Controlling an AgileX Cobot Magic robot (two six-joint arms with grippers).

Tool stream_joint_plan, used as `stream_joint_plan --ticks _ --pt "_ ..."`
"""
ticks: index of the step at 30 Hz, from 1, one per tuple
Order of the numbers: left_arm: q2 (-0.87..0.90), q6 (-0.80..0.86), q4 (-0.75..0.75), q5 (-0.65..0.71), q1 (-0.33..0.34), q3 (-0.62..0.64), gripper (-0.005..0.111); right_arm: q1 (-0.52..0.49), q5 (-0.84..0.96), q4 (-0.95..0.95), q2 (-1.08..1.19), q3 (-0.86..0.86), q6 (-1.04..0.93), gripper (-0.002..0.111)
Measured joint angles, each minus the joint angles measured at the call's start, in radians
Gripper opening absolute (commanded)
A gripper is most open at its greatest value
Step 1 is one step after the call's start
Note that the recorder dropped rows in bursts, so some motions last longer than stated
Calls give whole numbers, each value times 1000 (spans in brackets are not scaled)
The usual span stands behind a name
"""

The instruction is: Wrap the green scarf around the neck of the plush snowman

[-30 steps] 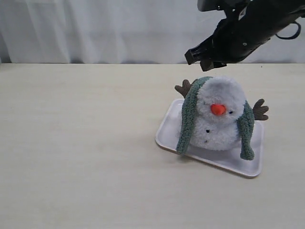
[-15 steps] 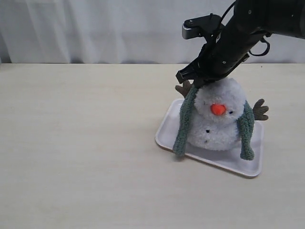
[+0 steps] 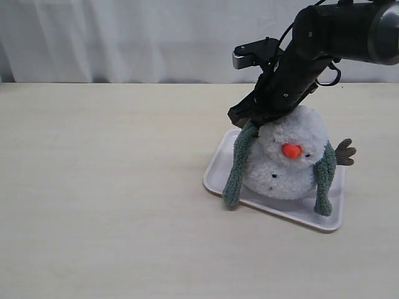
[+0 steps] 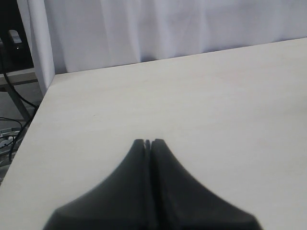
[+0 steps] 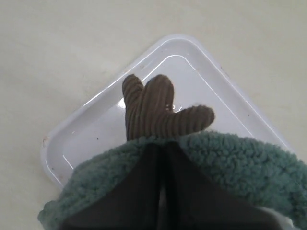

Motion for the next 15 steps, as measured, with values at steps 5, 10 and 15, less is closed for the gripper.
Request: stream_joint_plan --ticks 5,10,15 --pt "0 0 0 0 0 0 0 0 5 14 -11 0 -45 4" --pt "0 0 0 0 0 0 0 0 34 30 -42 0 -105 4" --pt "0 0 0 0 0 0 0 0 9 128 -94 0 -204 4"
